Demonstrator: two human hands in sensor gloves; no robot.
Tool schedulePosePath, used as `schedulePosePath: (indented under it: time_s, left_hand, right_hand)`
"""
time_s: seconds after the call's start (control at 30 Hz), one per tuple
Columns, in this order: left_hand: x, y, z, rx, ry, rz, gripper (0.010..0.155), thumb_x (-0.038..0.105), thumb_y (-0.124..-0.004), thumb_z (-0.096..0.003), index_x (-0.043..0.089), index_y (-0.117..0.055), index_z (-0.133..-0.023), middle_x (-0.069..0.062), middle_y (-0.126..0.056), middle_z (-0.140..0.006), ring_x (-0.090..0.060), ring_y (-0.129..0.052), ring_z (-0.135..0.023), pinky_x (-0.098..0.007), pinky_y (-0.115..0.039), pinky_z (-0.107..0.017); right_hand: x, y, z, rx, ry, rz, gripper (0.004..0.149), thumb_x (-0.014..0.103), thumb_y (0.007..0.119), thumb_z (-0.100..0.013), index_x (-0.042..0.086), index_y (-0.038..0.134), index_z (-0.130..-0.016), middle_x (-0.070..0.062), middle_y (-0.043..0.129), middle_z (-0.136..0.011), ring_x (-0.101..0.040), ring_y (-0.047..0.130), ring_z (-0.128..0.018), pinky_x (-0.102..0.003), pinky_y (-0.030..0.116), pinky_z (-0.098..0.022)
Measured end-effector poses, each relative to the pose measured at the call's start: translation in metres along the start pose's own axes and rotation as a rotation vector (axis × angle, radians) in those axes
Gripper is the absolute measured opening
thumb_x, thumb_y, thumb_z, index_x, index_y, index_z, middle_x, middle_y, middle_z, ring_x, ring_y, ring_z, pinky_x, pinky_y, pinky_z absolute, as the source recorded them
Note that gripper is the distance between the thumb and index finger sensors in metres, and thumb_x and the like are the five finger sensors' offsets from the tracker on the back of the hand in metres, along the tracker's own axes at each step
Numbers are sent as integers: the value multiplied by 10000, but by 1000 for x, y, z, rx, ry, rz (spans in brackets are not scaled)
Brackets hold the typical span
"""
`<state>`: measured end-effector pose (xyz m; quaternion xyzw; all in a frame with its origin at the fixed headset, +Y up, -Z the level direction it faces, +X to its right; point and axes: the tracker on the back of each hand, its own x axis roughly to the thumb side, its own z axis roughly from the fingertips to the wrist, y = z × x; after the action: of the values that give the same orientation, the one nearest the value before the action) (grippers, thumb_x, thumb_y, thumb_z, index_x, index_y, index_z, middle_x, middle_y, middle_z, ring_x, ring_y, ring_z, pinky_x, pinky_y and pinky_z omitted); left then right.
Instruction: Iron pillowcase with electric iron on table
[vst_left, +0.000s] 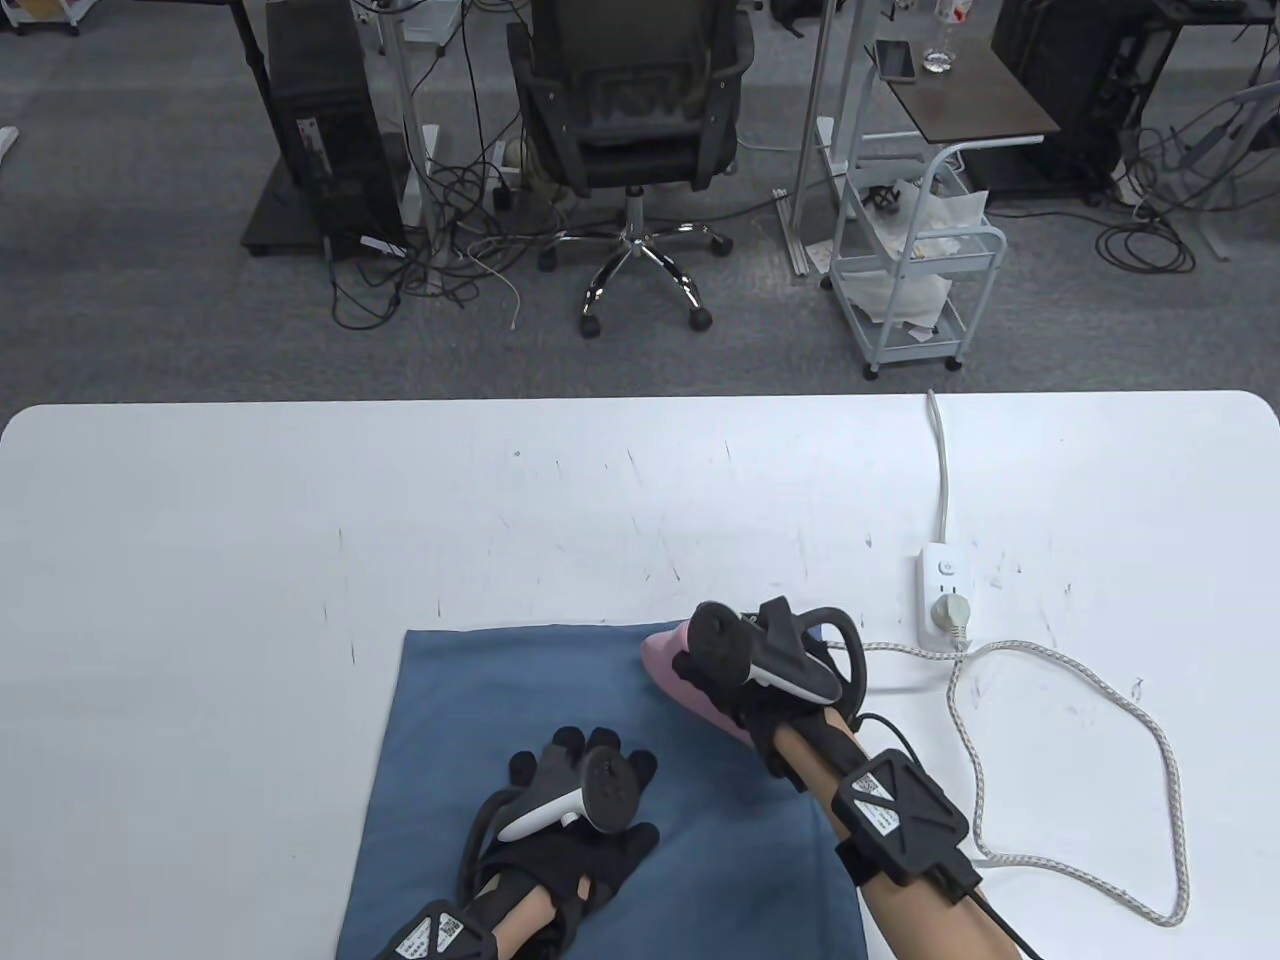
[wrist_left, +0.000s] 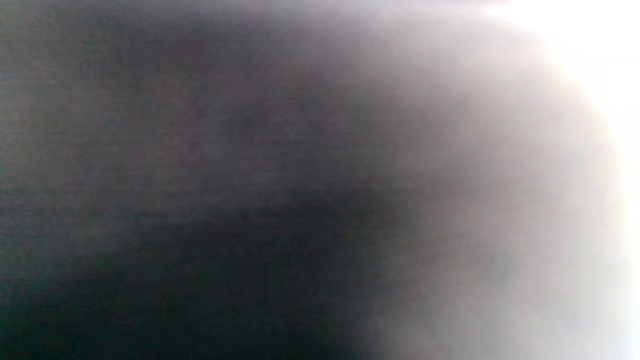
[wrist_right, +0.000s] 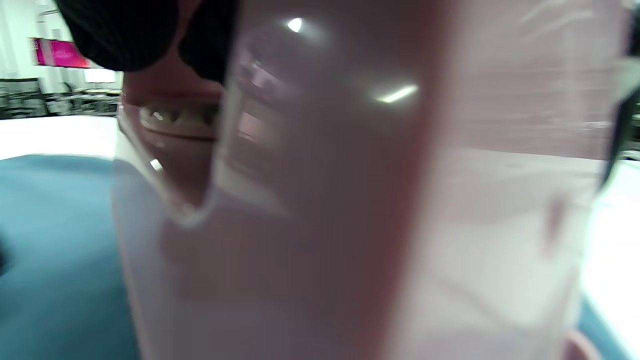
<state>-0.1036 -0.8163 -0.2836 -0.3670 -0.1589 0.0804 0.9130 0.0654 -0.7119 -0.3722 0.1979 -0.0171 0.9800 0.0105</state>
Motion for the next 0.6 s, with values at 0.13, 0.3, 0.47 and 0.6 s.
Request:
schedulePosePath:
  time_s: [0.13,0.3,0.47,0.6]
  left_hand:
    - [0,0,0,0,0,0,728,638,-345,-477,452,170,-958,48,358,-982,-327,367,-895,-680,158,-589]
    - [0,0,0,-1,0,-1,727,638,-344,-477,456,172,-956,48,358,-982,-327,367,-895,-682,159,-590]
    - [0,0,0,-1,-1,-3,727,637,-343,-476,455,173,-956,46,360,-982,-330,367,-896,-683,158,-590]
    - [0,0,0,-2,0,-4,727,637,-341,-477,454,175,-956,44,360,-982,-330,367,-896,-683,157,-590]
  right_hand:
    - [17,14,3,-14,-68,72,638,543,725,-445,136,703,-935,74,940,-471,-71,960,-253,-363,918,-359]
    - [23,18,-21,-52,-76,93,644,545,711,-460,133,684,-954,77,928,-479,-66,948,-262,-360,913,-373]
    - [25,21,-62,-108,-14,186,650,567,676,-478,152,654,-978,103,919,-505,-40,945,-290,-338,914,-401]
    - [24,22,-87,-105,28,191,651,572,668,-479,156,651,-979,108,916,-501,-32,943,-285,-330,916,-396]
